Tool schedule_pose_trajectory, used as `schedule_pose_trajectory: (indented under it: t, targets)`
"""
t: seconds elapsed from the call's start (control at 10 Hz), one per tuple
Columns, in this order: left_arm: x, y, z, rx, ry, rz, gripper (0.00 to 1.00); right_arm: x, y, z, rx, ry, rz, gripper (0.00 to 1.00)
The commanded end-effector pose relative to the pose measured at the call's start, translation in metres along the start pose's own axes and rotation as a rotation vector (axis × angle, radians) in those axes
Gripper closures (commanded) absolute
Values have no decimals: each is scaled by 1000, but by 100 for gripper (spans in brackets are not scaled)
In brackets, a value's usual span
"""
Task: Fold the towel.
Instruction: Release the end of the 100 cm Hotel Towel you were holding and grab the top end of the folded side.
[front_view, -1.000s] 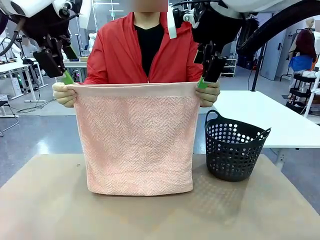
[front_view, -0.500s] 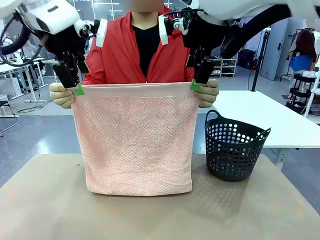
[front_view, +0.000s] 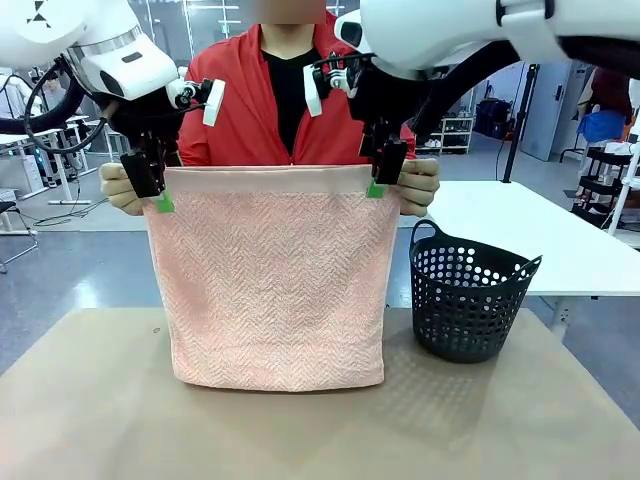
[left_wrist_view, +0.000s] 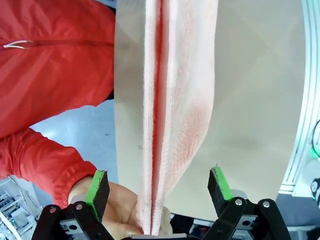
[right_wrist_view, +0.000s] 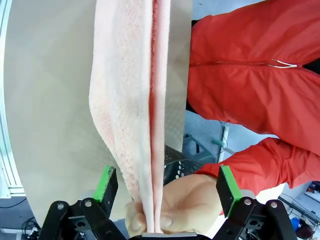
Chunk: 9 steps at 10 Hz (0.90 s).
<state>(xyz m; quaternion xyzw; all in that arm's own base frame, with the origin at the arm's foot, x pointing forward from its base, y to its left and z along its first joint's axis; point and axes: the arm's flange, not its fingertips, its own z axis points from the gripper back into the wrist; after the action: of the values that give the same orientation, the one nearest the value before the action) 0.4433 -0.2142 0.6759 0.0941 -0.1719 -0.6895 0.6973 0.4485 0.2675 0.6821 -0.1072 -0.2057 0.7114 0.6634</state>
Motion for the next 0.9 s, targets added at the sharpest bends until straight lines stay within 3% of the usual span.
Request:
schedule_pose_trajectory:
  t: [0.0, 0.1, 0.2, 0.3, 0.4, 0.5, 0.6, 0.7, 0.8]
  targets:
    - [-8, 6, 1, -47, -28, 3, 0, 0, -8, -5, 32, 24, 12, 0]
    - [-10, 5, -2, -53, -32, 5, 21, 0, -10, -9, 65, 22, -6, 0]
    - [-10, 5, -5, -57, -36, -4, 57, -1, -11, -11, 77, 16, -20, 0]
    - [-10, 5, -6, -61, -38, -9, 78, -1, -11, -11, 77, 25, -15, 53]
    - [-10, 5, -6, -64, -39, -10, 100, -1, -10, -11, 78, 28, -17, 60]
    - [-11, 4, -6, -68, -42, -10, 100, -1, -10, -12, 80, 28, -22, 100]
    - [-11, 4, -5, -70, -45, -14, 100, -2, -9, -11, 80, 25, -25, 100]
    - [-10, 4, -5, -73, -52, -16, 95, -2, -10, -12, 80, 26, -28, 78]
    - [-10, 5, -5, -75, -45, -16, 100, -3, -10, -12, 82, 25, -30, 88]
